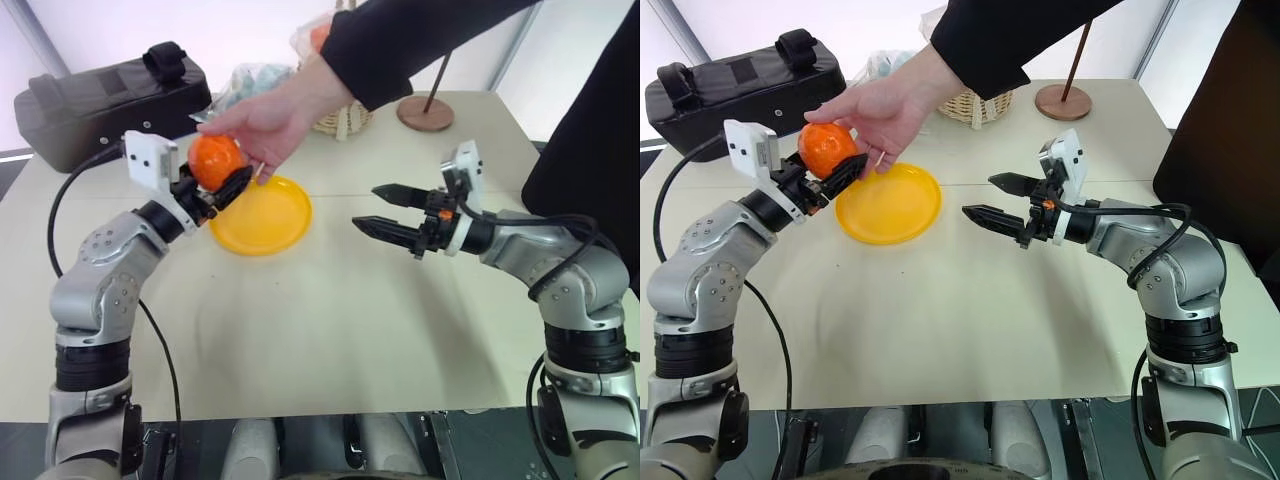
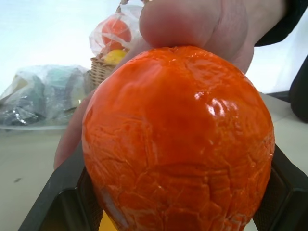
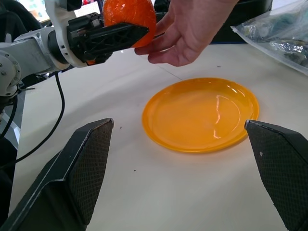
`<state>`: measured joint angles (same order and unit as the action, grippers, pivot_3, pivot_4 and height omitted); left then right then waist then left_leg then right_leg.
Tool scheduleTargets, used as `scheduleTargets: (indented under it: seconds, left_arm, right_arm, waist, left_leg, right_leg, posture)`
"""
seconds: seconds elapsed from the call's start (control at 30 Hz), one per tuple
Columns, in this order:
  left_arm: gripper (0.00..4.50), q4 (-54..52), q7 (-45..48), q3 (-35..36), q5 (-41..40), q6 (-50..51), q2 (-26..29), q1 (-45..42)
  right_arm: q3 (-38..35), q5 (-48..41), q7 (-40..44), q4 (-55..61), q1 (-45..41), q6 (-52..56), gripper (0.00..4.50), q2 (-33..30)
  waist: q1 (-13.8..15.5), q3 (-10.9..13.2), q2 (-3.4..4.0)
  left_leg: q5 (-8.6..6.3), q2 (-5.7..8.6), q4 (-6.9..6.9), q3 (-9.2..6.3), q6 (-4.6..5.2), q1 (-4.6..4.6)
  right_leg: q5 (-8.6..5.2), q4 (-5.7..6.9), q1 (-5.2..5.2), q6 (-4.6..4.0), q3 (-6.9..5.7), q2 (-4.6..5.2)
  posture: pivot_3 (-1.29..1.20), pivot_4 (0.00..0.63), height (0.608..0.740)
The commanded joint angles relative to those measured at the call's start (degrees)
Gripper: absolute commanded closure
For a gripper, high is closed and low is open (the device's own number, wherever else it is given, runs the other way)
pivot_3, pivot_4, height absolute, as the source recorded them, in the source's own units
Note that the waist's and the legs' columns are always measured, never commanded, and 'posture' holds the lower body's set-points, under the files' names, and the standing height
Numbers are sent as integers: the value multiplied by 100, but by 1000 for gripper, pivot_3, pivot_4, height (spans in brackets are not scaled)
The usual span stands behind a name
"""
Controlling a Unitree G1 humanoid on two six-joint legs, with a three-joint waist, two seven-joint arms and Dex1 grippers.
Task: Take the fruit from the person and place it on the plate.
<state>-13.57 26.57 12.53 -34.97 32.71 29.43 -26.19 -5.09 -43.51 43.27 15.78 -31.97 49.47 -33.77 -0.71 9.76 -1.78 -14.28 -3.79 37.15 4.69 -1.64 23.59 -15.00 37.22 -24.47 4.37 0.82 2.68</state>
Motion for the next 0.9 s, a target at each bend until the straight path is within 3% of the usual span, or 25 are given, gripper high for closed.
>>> scheduleTargets:
  seconds: [0.03,0.33,0.57,0.63,0.67,0.9]
  left_arm:
    - [1377,-126,-51,46,122,-97,45,-115]
    - [1377,1247,-200,-1031,1345,-274,-294,-271]
    - [1377,2757,-141,-1099,1769,-792,-711,-1126]
    - [347,2944,-105,-1119,1871,-854,-729,-1207]
    - [36,2994,-25,-1137,1879,-880,-736,-1223]
    - [36,2988,227,-1051,1884,-950,-776,-1222]
  right_arm:
    - [-169,-65,-9,200,3,-147,0,-9]
    - [25,93,-16,116,236,-271,0,67]
    - [116,220,-132,219,523,-336,0,157]
    - [98,211,-159,243,565,-339,0,159]
    - [83,216,-186,266,609,-346,0,156]
    - [62,215,-276,322,717,-385,0,158]
  waist:
    - [0,0,0]
    - [17,0,0]
    - [11,0,0]
    - [-8,0,0]
    - [-15,0,0]
    - [5,0,0]
  left_leg:
    - [0,0,0,0,0,0]
    - [0,1,4,0,0,2]
    - [0,2,5,-3,0,3]
    - [0,1,4,-2,0,3]
    - [0,1,4,-2,0,2]
    - [0,1,3,-4,1,3]
  right_leg:
    - [0,0,0,0,0,0]
    - [0,0,1,0,-1,0]
    - [0,0,1,1,-4,-1]
    - [0,-1,1,1,-3,-1]
    - [0,0,1,1,-2,-1]
    - [0,1,0,2,-5,-1]
  posture:
    - [0,150,740]
    - [0,150,740]
    - [0,150,740]
    - [0,150,740]
    - [0,150,740]
    - [0,150,740]
